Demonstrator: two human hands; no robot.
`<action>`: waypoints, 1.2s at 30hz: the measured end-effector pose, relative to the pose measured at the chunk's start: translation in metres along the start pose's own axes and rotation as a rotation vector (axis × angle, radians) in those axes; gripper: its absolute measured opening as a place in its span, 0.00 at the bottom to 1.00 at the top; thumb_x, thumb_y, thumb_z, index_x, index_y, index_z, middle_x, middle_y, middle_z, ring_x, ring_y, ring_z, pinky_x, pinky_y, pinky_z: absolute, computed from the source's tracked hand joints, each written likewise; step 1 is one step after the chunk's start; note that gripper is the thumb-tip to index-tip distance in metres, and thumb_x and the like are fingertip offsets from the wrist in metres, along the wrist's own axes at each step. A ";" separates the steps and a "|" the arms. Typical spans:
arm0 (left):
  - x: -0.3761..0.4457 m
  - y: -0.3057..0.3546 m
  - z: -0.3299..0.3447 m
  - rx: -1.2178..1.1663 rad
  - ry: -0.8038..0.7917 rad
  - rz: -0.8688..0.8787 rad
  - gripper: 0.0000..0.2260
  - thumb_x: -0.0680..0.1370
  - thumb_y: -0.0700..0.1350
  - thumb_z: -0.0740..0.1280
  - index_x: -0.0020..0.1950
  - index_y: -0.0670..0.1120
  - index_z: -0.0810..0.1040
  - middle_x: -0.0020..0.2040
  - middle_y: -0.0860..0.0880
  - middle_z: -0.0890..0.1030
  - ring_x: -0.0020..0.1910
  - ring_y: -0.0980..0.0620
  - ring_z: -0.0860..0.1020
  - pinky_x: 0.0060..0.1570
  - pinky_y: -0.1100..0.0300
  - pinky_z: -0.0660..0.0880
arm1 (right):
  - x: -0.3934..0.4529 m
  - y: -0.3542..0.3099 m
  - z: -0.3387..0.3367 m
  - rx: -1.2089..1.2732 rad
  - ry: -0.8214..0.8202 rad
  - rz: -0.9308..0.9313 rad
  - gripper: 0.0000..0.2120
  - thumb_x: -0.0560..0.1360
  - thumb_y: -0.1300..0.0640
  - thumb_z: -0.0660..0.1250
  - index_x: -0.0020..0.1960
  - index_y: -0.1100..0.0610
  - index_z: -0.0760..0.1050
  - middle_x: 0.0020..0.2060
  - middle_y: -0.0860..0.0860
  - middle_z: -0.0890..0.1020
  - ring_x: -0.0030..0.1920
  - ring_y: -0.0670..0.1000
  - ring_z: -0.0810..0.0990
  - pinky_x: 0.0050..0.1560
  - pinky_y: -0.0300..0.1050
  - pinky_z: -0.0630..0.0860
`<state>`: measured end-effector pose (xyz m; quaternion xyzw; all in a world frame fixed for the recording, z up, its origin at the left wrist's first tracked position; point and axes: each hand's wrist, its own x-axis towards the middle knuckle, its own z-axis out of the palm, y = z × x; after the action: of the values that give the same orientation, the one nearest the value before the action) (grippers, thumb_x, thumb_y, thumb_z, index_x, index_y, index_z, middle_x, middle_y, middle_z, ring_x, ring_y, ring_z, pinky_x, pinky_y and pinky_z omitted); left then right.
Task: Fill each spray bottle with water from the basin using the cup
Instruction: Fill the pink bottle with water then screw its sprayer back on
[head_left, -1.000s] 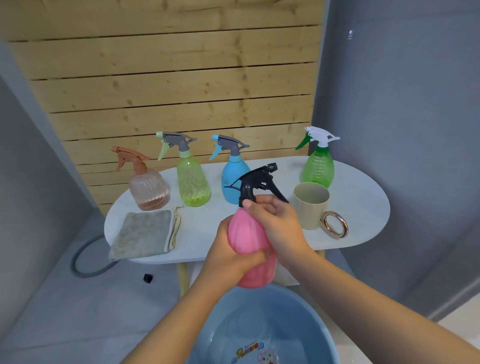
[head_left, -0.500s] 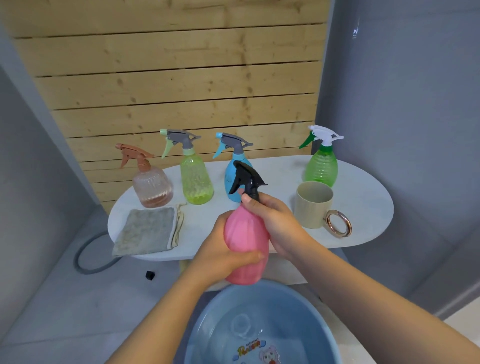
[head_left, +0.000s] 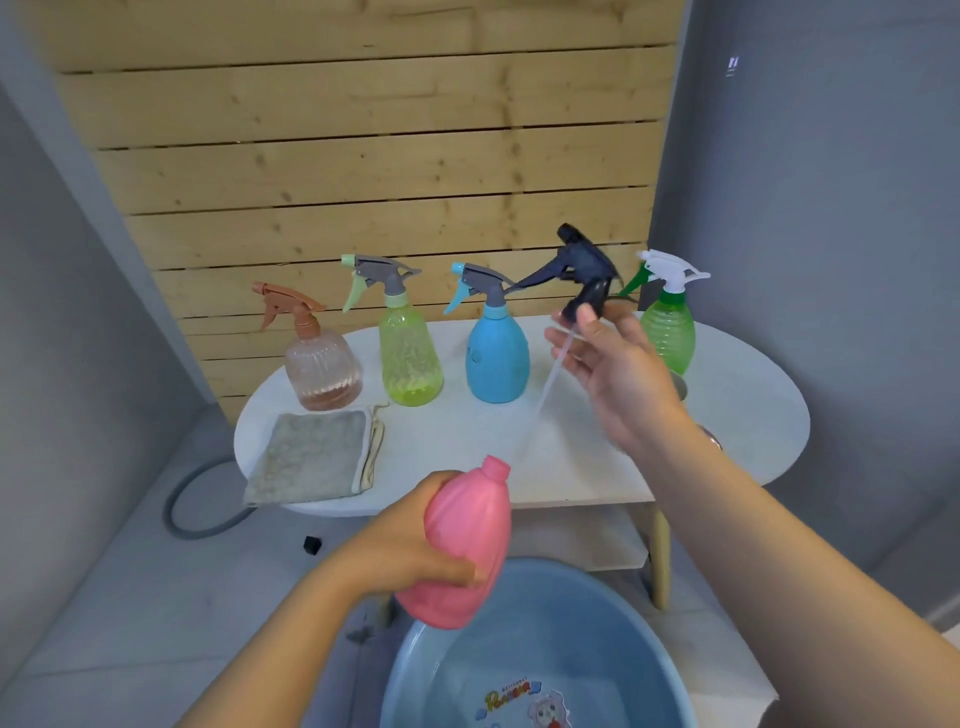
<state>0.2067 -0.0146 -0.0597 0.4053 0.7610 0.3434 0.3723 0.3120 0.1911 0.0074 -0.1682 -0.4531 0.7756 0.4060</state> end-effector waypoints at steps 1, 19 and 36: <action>-0.003 -0.003 -0.002 -0.001 -0.006 -0.006 0.34 0.64 0.42 0.78 0.61 0.63 0.65 0.57 0.56 0.75 0.55 0.56 0.76 0.49 0.58 0.78 | 0.002 -0.003 0.000 -0.049 0.008 -0.019 0.09 0.77 0.59 0.65 0.56 0.57 0.68 0.48 0.54 0.81 0.47 0.53 0.82 0.53 0.44 0.78; -0.006 -0.022 -0.004 0.058 -0.031 -0.045 0.36 0.65 0.46 0.78 0.66 0.63 0.62 0.59 0.60 0.73 0.57 0.58 0.73 0.49 0.62 0.76 | 0.007 0.140 -0.012 -1.456 -0.341 -0.111 0.20 0.72 0.65 0.68 0.64 0.60 0.72 0.59 0.56 0.73 0.62 0.55 0.68 0.59 0.40 0.64; 0.033 0.015 0.041 -0.111 0.133 0.098 0.37 0.64 0.45 0.80 0.65 0.59 0.63 0.59 0.58 0.73 0.55 0.58 0.74 0.45 0.64 0.73 | -0.033 0.008 -0.090 -1.664 0.169 -0.390 0.16 0.70 0.67 0.67 0.57 0.63 0.78 0.52 0.61 0.77 0.54 0.64 0.72 0.55 0.52 0.67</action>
<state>0.2339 0.0293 -0.0767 0.3972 0.7431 0.4288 0.3258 0.3855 0.2140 -0.0507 -0.3877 -0.8635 0.0922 0.3090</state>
